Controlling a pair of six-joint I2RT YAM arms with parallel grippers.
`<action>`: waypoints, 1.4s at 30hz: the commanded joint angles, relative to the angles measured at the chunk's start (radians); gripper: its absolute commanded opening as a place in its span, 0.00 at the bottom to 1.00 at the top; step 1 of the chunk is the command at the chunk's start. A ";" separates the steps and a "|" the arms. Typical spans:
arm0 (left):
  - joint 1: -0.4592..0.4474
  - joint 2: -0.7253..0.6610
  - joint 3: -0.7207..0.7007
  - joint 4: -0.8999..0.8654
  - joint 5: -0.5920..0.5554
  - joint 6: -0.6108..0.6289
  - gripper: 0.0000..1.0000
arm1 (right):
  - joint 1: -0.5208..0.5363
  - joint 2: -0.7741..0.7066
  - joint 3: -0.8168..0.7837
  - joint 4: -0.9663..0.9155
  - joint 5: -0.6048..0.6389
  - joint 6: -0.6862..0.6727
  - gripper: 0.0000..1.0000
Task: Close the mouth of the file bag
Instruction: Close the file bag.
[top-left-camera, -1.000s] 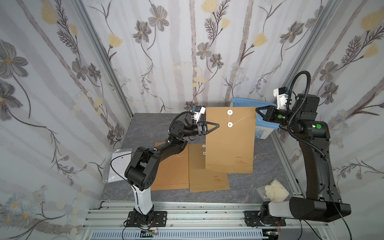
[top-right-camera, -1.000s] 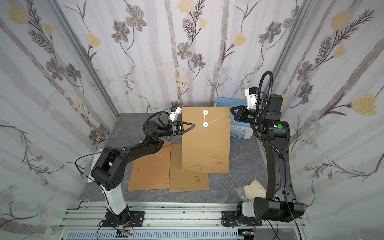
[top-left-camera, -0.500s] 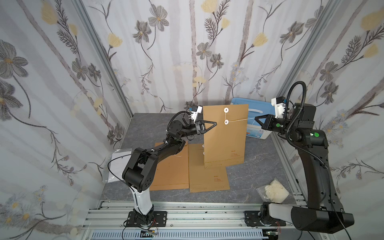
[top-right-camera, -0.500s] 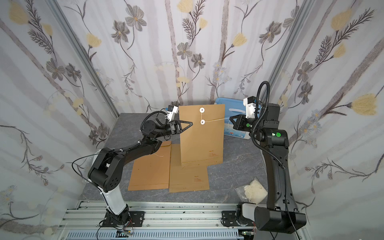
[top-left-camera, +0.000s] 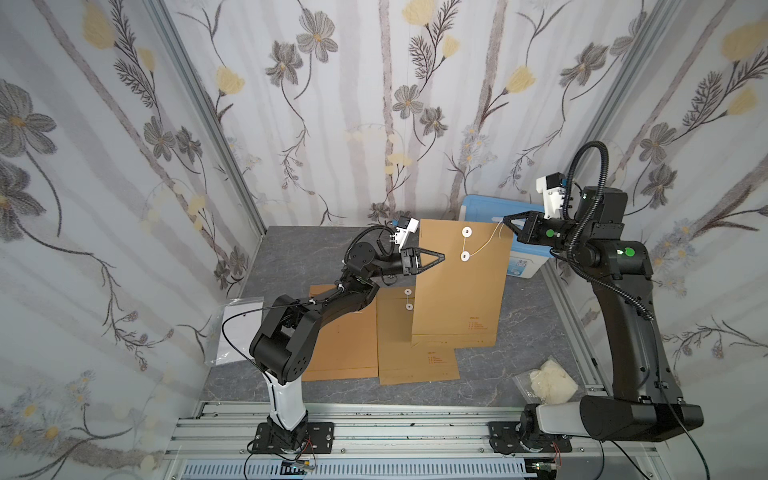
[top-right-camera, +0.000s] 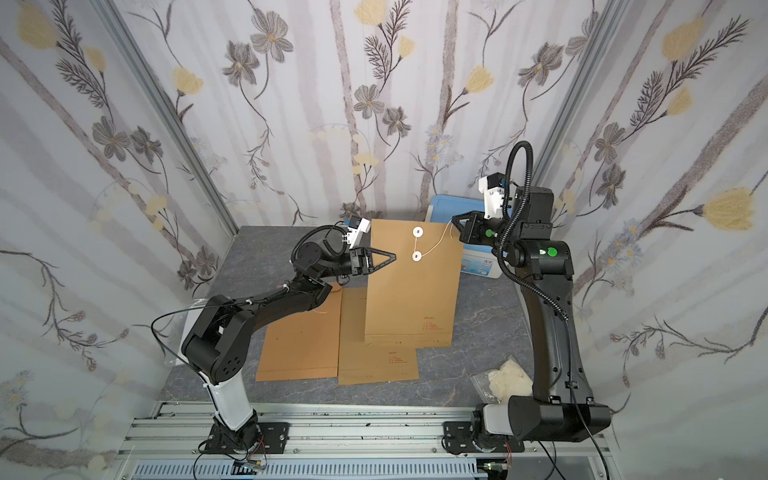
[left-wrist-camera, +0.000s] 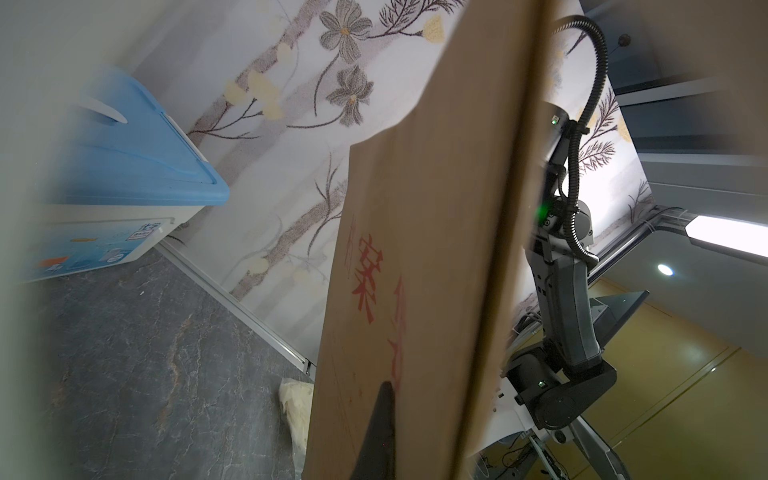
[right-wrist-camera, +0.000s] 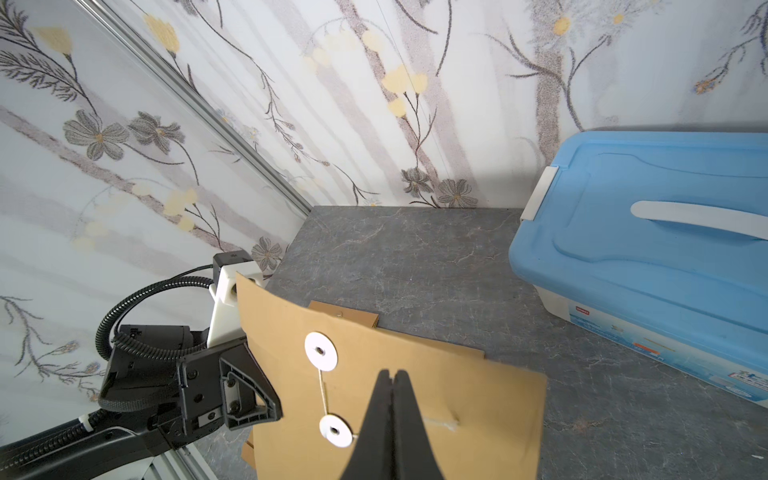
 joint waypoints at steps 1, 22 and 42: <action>-0.025 0.025 0.026 0.011 0.022 0.003 0.00 | 0.031 0.026 0.045 -0.006 0.038 -0.021 0.00; -0.077 0.087 0.088 0.023 0.013 -0.018 0.00 | 0.235 0.153 0.176 -0.047 0.114 -0.034 0.00; -0.077 0.150 0.133 0.171 0.013 -0.175 0.00 | 0.329 0.133 0.084 0.074 0.212 -0.052 0.00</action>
